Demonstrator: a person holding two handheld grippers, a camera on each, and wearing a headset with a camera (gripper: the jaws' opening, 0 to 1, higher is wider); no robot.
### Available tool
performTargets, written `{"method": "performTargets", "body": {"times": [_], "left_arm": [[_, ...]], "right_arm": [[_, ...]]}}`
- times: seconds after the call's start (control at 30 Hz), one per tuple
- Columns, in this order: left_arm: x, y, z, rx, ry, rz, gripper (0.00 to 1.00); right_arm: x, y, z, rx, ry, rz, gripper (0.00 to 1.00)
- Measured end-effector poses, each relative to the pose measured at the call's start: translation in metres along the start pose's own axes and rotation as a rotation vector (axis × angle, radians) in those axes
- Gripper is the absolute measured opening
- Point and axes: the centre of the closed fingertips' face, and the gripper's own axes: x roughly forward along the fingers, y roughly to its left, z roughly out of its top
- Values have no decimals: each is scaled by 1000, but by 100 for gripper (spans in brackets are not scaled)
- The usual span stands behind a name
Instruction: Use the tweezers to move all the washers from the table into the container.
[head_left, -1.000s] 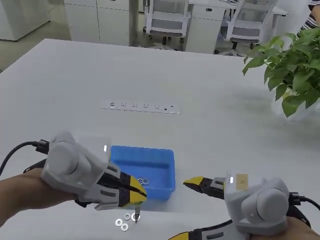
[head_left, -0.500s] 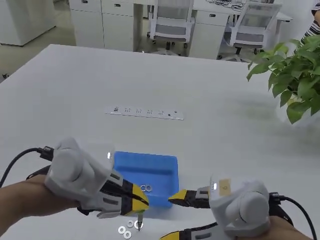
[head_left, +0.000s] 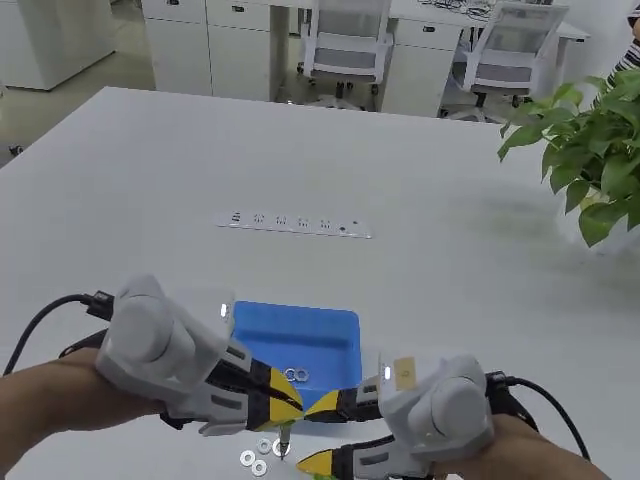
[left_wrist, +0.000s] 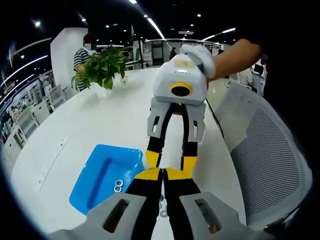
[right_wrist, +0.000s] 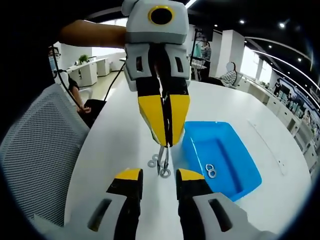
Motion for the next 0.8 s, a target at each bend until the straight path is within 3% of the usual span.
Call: {"method": "performTargets", "body": {"times": [0.8], "left_arm": [[1, 0, -1, 2, 4, -9, 5]], "right_arm": [[20, -3, 3, -44, -4, 59, 11]]}}
